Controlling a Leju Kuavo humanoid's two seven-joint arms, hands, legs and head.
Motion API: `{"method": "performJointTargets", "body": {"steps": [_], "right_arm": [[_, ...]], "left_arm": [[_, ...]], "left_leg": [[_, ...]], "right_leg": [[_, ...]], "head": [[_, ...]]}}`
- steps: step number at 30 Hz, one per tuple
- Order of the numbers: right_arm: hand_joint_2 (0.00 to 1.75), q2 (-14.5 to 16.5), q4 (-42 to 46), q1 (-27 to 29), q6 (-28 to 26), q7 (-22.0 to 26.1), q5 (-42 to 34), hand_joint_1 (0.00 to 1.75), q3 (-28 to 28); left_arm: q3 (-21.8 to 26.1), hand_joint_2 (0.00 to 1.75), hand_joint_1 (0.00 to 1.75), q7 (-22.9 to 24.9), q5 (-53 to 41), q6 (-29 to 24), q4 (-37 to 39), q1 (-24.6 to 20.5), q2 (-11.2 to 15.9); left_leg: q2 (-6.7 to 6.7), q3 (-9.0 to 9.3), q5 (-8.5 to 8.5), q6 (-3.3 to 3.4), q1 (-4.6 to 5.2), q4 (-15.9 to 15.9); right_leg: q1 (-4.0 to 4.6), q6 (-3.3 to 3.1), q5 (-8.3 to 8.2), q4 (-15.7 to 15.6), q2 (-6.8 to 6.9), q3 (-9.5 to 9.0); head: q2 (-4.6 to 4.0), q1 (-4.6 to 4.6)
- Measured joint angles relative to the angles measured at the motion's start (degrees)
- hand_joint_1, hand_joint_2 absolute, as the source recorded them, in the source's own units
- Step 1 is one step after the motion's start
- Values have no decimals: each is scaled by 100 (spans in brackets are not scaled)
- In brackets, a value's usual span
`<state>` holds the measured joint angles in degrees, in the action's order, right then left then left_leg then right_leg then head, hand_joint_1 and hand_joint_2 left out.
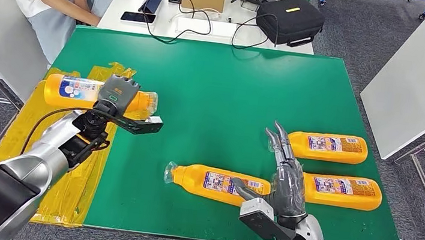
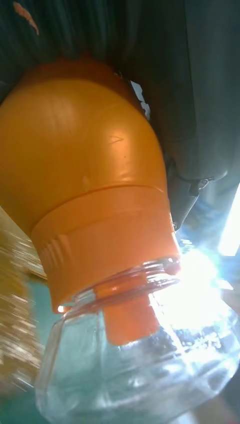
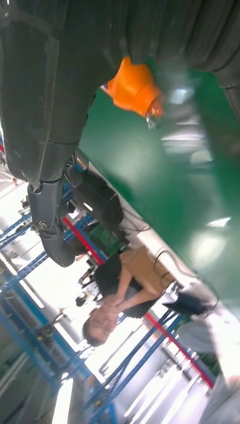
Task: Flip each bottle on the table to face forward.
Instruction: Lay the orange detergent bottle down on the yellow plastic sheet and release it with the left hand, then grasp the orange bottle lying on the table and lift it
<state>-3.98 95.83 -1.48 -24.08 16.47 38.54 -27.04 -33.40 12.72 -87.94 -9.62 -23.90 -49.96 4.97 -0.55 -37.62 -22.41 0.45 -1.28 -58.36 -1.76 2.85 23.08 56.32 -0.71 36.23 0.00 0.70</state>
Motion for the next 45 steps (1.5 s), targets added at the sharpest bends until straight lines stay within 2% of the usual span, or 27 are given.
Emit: {"method": "performJointTargets", "body": {"steps": [4, 5, 6, 9, 10, 14, 18, 20, 24, 29, 32, 35, 39, 42, 45], "right_arm": [[175, 0, 53, 18, 318, -335, 415, 0, 34], [175, 0, 58, 17, 387, -417, 523, 0, 44], [175, 0, 61, 13, 451, -488, 617, 0, 56], [175, 0, 62, -8, 602, -631, 794, 0, 100], [175, 0, 62, -20, 663, -667, 841, 0, 113], [175, -2, 57, -80, 945, -824, 1045, 0, 140], [0, -2, -21, -184, 1204, -1098, 1304, 0, 150], [0, -3, -150, -273, 1488, -1359, 1525, 0, 140], [0, -11, -436, -399, 1753, -1606, 1738, 0, 110], [0, -28, -815, -543, 2071, -1819, 2016, 0, 7], [0, -28, -1180, -685, 2217, -1878, 2123, 0, -125], [0, 1, -1604, -851, 2306, -1883, 2108, 0, -270], [0, 95, -2096, -965, 2343, -1859, 2061, 0, -431], [0, 148, -2299, -1035, 2363, -1814, 2036, 0, -509], [0, 188, -2571, -1157, 2402, -1736, 1965, 0, -593]], "left_arm": [[177, 175, 117, 178, 72, 395, 287, -13, 31], [226, 175, 120, 210, 96, 460, 340, -13, 33], [277, 175, 98, 233, 125, 506, 384, -12, 36], [419, 175, 8, 282, 201, 573, 492, -5, 42], [464, 175, 0, 298, 227, 604, 521, -2, 45], [623, 175, 0, 410, 269, 704, 600, 22, 61], [763, 175, 0, 409, 328, 547, 615, 80, 73], [880, 175, 0, 330, 436, 380, 615, 102, 65], [1108, 0, 0, 194, 573, 185, 614, 122, 26], [1514, 0, 0, -371, 1173, -541, 546, 178, -110], [1904, 0, 0, -1125, 1840, -797, 389, 192, -270], [2286, 0, 0, -1875, 2576, -657, 124, 214, -471], [2650, 175, 0, -2406, 3311, -445, -340, 273, -707], [2799, 175, 0, -2655, 3778, -270, -638, 357, -801], [2854, 175, 0, -2882, 4872, 189, -1334, 660, -848]], "left_leg": [[0, -3, 0, 0, 0, 0], [-1, -5, 0, 0, 0, 0], [-2, -6, -1, 0, 0, 0], [-4, -9, -1, 0, 0, 0], [-4, -9, -1, 0, 0, 0], [-3, -9, 0, 0, 1, 0], [-3, -8, 0, 0, 0, 0], [-3, -8, 0, 0, -1, 0], [-4, -8, 0, 0, 0, 0], [-5, -8, 0, 0, 0, 0], [-7, -9, 0, 1, 0, 0], [-8, -9, 1, 1, 0, 0], [-7, -9, 1, 1, 1, 0], [-3, -6, 0, 1, 0, 0], [4, 2, -2, 0, -1, 0]], "right_leg": [[0, 0, 2, 0, 1, 1], [0, 0, 2, -1, 2, 1], [0, 0, 2, -1, 3, 1], [-1, 0, 2, -1, 4, 0], [-1, 0, 2, -1, 4, 0], [-1, 1, 2, -1, 3, 0], [0, 1, 2, -1, 3, 1], [0, 0, 2, -1, 3, 1], [0, 1, 2, -1, 4, 1], [-1, 1, 2, -1, 5, 2], [-1, 1, 1, -1, 6, 1], [-1, 1, 0, -1, 7, 1], [-1, 2, 0, -1, 6, 1], [0, 1, 0, -1, 3, 1], [1, 0, 1, -1, -4, 0]], "head": [[0, 0], [0, -1], [0, -1], [0, -1], [0, -1], [0, -1], [0, -1], [0, -1], [0, -1], [0, 0], [0, 0], [0, -1], [0, 0], [0, 0], [0, 0]]}}
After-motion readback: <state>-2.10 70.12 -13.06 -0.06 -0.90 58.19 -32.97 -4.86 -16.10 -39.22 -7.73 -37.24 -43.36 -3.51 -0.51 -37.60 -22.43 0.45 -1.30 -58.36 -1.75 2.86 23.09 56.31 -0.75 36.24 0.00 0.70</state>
